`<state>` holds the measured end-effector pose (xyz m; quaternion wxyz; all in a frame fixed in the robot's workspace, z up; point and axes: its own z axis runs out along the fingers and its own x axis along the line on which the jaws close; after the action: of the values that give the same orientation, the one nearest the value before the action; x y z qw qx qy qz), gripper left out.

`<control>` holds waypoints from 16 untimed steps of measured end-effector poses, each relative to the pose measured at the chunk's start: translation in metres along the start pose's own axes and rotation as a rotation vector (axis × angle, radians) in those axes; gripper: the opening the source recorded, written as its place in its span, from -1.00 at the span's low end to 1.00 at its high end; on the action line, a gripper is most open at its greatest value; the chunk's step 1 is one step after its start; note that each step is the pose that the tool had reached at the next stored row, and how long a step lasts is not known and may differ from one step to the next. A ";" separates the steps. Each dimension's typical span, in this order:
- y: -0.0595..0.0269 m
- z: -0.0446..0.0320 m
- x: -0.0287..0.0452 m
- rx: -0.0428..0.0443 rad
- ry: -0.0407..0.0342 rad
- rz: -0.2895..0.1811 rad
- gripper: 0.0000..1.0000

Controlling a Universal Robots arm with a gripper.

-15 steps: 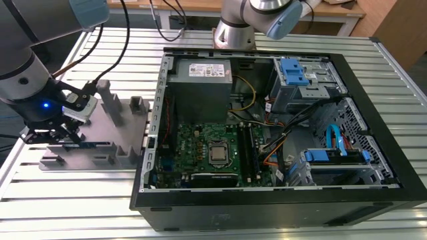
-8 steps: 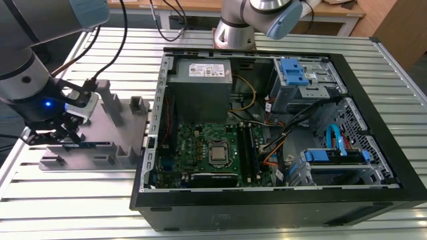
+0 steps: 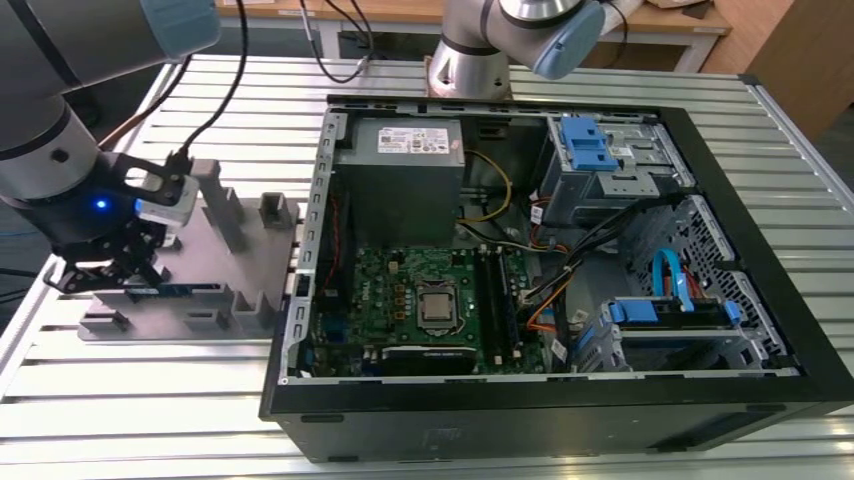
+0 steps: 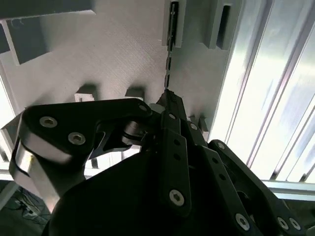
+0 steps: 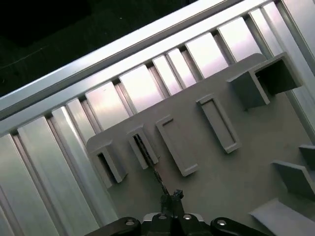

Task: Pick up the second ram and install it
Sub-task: 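Pick up the second ram and move it above second insertion slot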

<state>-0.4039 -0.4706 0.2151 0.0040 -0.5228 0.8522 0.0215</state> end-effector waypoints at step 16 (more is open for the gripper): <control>0.0000 0.0002 0.0000 -0.0068 0.0075 -0.232 -0.79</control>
<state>-0.4039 -0.4705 0.2149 0.0015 -0.6179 0.7860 0.0218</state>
